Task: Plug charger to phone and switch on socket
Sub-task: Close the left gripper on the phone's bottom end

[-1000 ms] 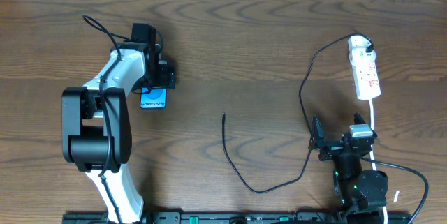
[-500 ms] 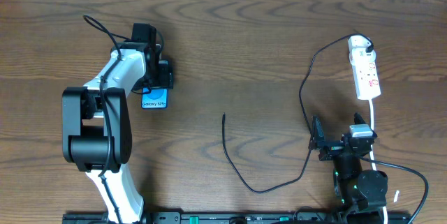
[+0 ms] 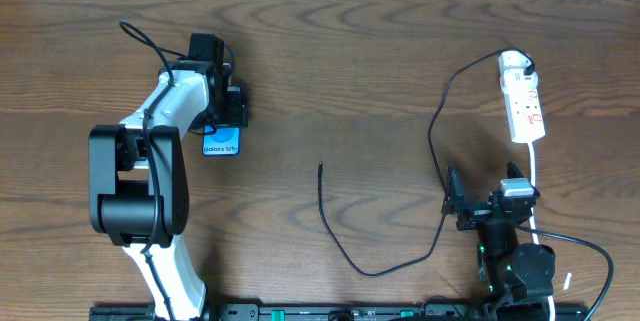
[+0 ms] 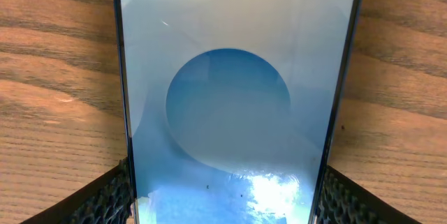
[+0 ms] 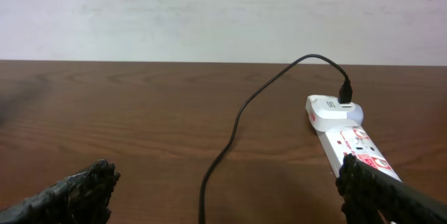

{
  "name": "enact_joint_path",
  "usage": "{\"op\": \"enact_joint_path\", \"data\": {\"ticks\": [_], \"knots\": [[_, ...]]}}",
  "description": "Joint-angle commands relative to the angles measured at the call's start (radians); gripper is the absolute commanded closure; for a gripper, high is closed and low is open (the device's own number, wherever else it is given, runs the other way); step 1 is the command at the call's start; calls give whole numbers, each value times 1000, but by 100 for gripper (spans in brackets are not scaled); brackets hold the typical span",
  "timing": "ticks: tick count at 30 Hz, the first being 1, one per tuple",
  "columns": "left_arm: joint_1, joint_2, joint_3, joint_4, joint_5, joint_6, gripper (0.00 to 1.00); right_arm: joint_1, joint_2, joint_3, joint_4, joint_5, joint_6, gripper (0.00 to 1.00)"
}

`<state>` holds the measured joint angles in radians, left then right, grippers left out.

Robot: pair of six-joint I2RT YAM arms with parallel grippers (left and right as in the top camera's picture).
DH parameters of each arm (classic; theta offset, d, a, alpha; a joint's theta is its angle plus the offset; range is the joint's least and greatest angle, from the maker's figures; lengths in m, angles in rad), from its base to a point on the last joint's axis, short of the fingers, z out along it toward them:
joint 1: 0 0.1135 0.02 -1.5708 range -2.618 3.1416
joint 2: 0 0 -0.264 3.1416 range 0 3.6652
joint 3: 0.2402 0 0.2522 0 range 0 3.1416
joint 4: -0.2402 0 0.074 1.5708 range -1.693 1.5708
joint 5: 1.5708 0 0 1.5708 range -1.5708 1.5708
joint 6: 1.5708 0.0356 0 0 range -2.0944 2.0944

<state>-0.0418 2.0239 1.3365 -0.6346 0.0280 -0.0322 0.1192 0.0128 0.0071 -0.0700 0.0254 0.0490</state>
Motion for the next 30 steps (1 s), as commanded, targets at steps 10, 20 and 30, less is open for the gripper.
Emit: {"op": "enact_joint_path", "data": {"ticks": [10, 20, 30], "knots": [[3, 30, -10, -7, -7, -5, 37, 6, -6, -2, -3, -2, 14, 1], [3, 30, -10, -7, -7, -6, 46, 6, -6, -2, -3, -2, 14, 1], [3, 30, -10, -7, -7, -6, 57, 6, -6, -2, -3, -2, 14, 1]]}}
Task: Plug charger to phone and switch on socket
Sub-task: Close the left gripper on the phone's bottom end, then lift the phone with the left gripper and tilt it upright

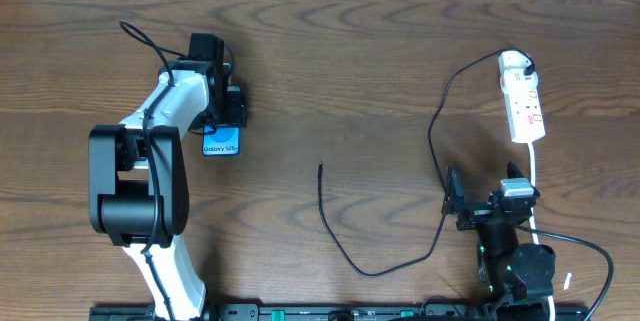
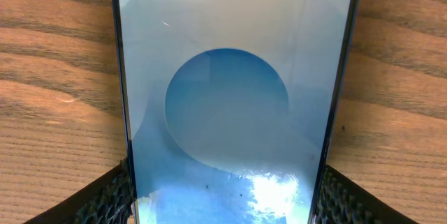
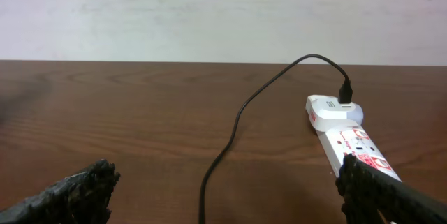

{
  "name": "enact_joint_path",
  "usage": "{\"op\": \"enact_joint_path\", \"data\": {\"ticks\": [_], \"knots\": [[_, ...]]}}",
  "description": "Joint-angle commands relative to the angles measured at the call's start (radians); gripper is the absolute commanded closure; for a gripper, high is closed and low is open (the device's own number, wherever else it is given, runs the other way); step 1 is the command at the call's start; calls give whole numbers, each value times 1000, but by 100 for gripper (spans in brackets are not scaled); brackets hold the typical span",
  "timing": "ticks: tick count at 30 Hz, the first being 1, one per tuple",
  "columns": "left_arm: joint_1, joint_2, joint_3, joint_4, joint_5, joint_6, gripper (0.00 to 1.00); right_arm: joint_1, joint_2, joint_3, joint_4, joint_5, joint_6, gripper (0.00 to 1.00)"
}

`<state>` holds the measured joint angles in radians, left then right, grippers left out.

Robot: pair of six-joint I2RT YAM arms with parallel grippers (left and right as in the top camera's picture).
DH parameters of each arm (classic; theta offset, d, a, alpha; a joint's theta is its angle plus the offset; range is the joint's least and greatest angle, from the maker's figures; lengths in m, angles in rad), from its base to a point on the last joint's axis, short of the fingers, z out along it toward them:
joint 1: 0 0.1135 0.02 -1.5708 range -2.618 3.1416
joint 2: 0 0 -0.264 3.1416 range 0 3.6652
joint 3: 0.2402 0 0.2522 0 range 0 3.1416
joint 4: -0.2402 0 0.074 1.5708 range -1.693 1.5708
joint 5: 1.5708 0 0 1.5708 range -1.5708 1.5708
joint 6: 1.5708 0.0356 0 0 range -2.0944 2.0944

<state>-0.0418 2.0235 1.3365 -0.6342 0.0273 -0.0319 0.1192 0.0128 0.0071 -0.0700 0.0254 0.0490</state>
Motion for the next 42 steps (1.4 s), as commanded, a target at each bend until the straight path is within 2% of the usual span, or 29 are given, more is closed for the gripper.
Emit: {"op": "enact_joint_path", "data": {"ticks": [1, 7, 9, 10, 42], "knots": [[3, 30, -10, -8, -6, -6, 58, 6, -6, -2, -3, -2, 14, 1], [3, 30, -10, -8, -6, -6, 73, 6, -6, -2, -3, -2, 14, 1], [3, 30, -10, -8, -6, -6, 89, 6, -6, -2, -3, -2, 14, 1], [3, 30, -10, -8, -6, -6, 92, 6, -6, -2, -3, -2, 14, 1], [3, -29, 40, -8, -5, -6, 93, 6, -6, -2, -3, -2, 14, 1]]}}
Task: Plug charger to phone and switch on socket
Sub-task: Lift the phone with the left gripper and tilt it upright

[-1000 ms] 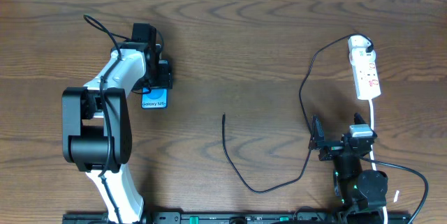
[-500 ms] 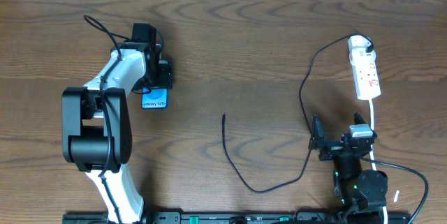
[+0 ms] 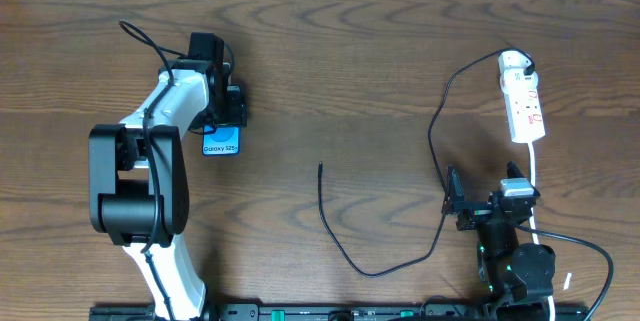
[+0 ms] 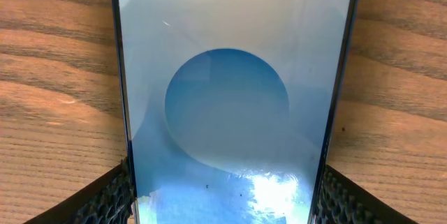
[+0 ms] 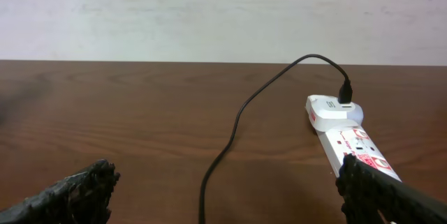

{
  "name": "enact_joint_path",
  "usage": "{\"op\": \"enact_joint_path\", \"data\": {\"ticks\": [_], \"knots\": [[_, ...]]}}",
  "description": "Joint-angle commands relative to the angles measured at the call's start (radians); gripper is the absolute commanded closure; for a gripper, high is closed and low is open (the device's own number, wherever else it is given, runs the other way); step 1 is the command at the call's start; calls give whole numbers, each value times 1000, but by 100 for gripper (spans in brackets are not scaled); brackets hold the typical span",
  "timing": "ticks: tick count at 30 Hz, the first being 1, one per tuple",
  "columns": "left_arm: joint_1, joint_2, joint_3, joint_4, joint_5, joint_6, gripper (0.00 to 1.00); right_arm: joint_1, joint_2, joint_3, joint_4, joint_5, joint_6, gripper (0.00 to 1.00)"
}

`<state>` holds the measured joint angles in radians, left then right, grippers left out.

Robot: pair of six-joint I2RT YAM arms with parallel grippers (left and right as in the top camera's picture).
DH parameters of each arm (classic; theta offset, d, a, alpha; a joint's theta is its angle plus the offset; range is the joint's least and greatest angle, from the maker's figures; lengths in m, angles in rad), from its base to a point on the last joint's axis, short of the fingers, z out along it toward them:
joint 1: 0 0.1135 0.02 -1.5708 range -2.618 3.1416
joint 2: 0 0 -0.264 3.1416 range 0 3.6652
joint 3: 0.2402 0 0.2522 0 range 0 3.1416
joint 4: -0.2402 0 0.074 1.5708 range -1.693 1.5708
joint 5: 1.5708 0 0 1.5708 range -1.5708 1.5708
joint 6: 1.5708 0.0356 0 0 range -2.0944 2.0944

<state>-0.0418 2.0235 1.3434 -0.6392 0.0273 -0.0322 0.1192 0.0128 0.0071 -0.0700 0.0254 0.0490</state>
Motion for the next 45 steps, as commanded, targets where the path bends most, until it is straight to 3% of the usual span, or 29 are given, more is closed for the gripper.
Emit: {"op": "enact_joint_path", "data": {"ticks": [1, 21, 29, 45], "knots": [[3, -36, 34, -2, -5, -6, 93, 6, -6, -2, -3, -2, 14, 1], [3, -193, 34, -15, 9, -33, 92, 6, -6, -2, -3, -2, 14, 1], [3, -217, 34, -32, 299, -100, 93, 6, -6, -2, -3, -2, 14, 1], [3, -217, 34, -33, 951, -536, 93, 6, -6, -2, -3, -2, 14, 1]]}}
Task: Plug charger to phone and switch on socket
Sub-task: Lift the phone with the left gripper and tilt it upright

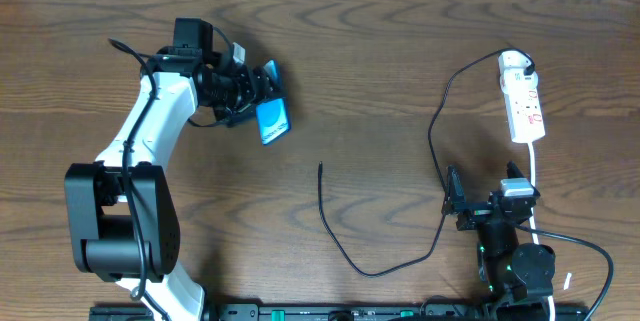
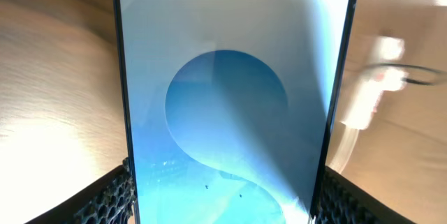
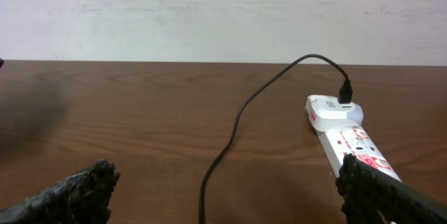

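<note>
A blue-screened phone (image 1: 273,120) hangs tilted above the table's back left, screen lit, with my left gripper (image 1: 258,107) shut on its lower end. In the left wrist view the phone (image 2: 230,98) fills the frame between the fingers (image 2: 112,196). The black charger cable (image 1: 436,141) runs from a white adapter (image 1: 513,60) on the power strip (image 1: 526,109). Its free plug end (image 1: 320,167) lies mid-table. My right gripper (image 1: 487,207) stands open near the front right, and in the right wrist view the right gripper (image 3: 223,203) has only the cable (image 3: 230,140) between its fingers.
The power strip (image 3: 356,144) lies along the right side, and its white lead (image 1: 560,243) loops past the right arm's base. The cable's slack curves across the front middle (image 1: 375,272). The table's far edge meets a white wall (image 3: 223,15).
My left gripper has risen off the table with the phone. It now sits farther back and right, with the phone tilted and turned toward the right. The right arm has not moved.
Through all three earlier moments the phone lay flat on the table at the left with my left gripper's fingers at its sides, and nothing changed. Now the phone is held up off the wood, angled toward the cable side.
</note>
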{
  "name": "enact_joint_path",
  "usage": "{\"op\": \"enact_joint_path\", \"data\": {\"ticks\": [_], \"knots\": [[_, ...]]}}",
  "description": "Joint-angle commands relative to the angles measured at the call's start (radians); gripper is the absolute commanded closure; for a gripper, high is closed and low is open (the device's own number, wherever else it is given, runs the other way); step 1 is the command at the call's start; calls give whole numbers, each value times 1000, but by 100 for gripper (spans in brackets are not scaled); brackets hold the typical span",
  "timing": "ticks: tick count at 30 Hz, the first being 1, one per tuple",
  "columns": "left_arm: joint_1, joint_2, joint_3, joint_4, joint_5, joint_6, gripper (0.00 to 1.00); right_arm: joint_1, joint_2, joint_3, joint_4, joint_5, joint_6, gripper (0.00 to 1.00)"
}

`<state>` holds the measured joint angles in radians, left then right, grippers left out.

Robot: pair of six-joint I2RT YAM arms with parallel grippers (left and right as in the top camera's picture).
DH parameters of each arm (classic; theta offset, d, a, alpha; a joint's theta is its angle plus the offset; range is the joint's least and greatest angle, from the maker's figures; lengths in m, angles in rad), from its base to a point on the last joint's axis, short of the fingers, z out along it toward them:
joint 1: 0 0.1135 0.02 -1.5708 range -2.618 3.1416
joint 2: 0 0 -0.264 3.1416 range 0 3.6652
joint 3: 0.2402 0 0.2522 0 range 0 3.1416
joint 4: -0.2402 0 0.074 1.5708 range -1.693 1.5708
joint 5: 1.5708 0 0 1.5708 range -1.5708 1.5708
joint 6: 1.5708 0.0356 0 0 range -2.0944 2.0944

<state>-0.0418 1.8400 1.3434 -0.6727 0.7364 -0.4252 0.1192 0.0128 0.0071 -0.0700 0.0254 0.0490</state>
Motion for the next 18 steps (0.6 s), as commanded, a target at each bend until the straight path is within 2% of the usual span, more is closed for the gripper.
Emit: {"op": "enact_joint_path", "data": {"ticks": [1, 10, 18], "knots": [[3, -34, 34, 1, 289, -172, 92, 6, -6, -2, -3, -2, 14, 1], [3, -34, 34, 1, 597, -325, 93, 6, -6, -2, -3, -2, 14, 1], [3, -34, 34, 1, 652, -508, 92, 6, -6, -2, -3, -2, 14, 1]]}}
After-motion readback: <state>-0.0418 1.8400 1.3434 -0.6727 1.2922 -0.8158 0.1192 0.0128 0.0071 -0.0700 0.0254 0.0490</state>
